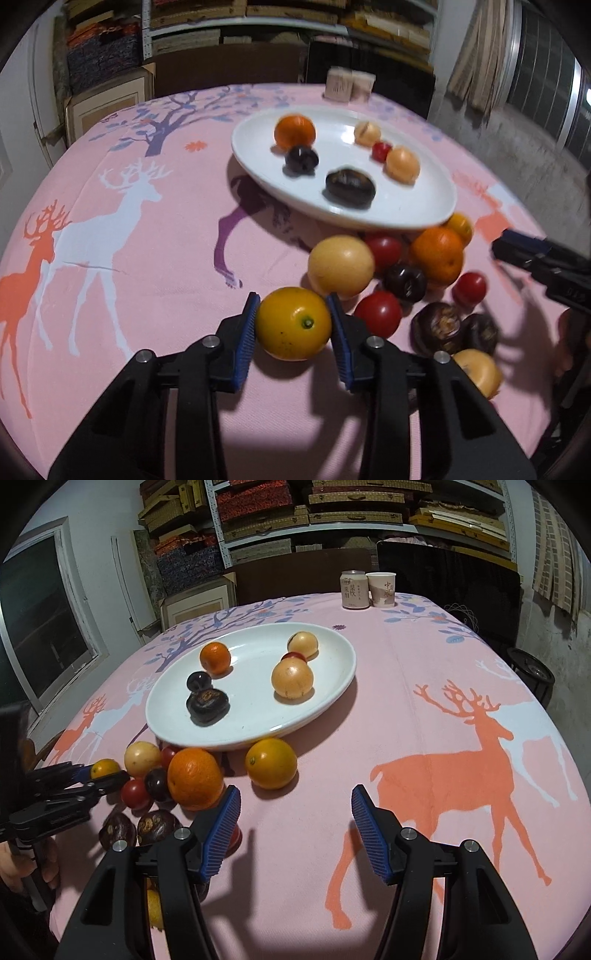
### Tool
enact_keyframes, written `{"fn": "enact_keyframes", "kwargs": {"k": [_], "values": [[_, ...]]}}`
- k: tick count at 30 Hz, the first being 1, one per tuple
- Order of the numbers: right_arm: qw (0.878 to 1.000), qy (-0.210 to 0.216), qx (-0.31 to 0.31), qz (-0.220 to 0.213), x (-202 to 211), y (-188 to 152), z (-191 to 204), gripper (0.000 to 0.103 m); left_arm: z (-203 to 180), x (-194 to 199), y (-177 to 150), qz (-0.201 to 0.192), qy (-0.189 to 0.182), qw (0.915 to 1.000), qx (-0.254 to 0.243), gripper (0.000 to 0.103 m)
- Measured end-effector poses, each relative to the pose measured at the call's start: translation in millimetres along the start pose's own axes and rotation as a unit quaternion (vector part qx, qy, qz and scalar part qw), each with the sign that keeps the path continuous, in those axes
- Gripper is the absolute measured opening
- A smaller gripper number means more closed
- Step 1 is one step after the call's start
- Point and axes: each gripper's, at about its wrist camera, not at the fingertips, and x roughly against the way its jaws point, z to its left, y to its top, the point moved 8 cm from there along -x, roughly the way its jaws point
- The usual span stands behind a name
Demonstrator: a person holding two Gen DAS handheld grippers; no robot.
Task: Organize fruits
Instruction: 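Grasp a yellow citrus with the left tool while the right tool grasps an orange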
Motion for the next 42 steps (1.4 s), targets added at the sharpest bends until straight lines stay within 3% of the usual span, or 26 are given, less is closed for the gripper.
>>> {"fn": "enact_keyframes", "kwargs": {"k": [6,12,17,27,29,30,42], "values": [[1.0,-0.012,0.018,0.015,-15,7,4,0.063,-6,14,5,-0.034,0.008,0.9993,-0.013,0.036],[0.999,-0.01,0.039,0.022,-19,3,13,0.062,-1,17,7,-0.04,0.002,0.9992,0.0,0.036],[0.997,-0.021,0.058,0.035,-28,4,16,0.051,2,23,9,-0.053,-0.002,0.9986,0.008,0.036],[0.995,-0.029,0.086,0.05,-47,14,30,0.051,5,23,8,-0.05,-0.006,0.9986,0.013,0.036],[0.995,-0.034,0.083,0.05,-51,16,29,0.047,5,21,7,-0.048,-0.006,0.9987,0.014,0.036],[0.995,-0.029,0.077,0.055,-54,15,27,0.038,5,21,7,-0.047,-0.006,0.9988,0.014,0.036],[0.998,-0.018,0.048,0.035,-36,10,20,0.038,5,19,8,-0.047,-0.006,0.9988,0.016,0.036]]}}
